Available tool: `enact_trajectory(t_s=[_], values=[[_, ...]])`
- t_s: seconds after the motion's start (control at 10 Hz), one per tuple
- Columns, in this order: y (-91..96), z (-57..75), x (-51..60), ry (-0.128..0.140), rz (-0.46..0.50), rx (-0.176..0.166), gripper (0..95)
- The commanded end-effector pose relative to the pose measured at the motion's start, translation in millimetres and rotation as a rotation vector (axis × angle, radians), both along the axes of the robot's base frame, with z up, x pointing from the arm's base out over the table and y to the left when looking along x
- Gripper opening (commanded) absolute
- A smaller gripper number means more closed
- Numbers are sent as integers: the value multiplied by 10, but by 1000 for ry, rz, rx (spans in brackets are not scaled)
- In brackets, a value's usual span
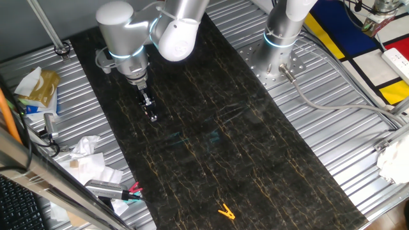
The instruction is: Use the gripper to push the small block from left to right
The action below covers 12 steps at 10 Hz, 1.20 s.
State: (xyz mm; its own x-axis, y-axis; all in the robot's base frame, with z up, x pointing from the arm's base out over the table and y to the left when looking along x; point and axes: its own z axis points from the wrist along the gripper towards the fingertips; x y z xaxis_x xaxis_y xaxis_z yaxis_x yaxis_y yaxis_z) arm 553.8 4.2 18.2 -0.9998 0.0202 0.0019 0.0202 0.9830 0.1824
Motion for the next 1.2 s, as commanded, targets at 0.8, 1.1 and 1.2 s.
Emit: enact_trajectory(t_s=[0.8,1.1,1.2], values=[[174,9,18,4,-35,6,760],[240,10,23,5,-47,9,760],[258,9,26,5,-53,11,760]])
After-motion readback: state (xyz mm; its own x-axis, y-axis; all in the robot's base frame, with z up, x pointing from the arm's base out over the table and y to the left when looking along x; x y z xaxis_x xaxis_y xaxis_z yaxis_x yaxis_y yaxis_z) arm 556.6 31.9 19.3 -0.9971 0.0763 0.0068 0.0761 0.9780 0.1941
